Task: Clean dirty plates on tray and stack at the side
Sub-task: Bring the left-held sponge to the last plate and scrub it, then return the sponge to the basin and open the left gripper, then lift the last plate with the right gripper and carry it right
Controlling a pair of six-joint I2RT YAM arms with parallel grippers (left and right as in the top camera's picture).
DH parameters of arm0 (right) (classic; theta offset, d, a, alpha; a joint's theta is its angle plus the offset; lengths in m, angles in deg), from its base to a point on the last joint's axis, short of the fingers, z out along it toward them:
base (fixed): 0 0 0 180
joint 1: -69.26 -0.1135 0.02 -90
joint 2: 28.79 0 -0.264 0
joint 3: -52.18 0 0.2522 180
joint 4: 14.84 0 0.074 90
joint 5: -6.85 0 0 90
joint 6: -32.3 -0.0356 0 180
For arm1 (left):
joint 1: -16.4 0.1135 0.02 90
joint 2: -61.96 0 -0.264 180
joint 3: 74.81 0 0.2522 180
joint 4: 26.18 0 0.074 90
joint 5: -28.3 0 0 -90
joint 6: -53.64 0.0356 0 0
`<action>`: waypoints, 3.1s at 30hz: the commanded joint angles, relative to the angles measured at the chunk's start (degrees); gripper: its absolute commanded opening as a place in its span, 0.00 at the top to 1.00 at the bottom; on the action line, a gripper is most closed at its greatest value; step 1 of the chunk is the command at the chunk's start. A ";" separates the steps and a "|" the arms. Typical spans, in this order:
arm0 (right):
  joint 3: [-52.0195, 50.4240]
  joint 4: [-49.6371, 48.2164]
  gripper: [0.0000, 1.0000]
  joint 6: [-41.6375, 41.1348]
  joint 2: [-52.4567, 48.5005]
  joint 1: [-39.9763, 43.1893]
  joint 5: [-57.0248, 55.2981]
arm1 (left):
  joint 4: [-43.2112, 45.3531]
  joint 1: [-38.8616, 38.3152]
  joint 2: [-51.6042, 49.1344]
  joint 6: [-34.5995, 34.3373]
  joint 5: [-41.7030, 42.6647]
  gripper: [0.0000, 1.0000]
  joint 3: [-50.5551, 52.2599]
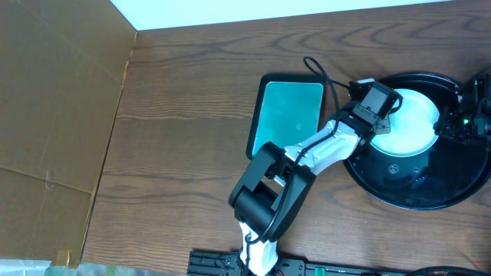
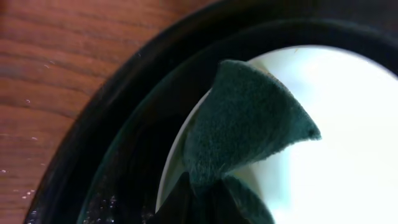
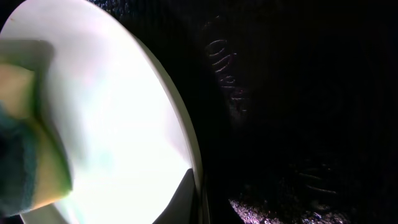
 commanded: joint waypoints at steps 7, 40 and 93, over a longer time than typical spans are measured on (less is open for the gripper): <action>0.00 1.07 0.99 -0.52 -1.88 -0.63 0.26 | 8.04 1.14 5.16 -4.42 24.33 0.93 0.13; 0.00 0.98 0.99 -0.48 -1.86 -0.66 0.24 | -1.95 2.45 13.16 2.91 -4.39 0.93 0.13; 0.13 4.68 0.99 15.02 21.03 -14.29 -39.21 | -19.43 29.92 28.22 10.93 0.39 0.21 -0.52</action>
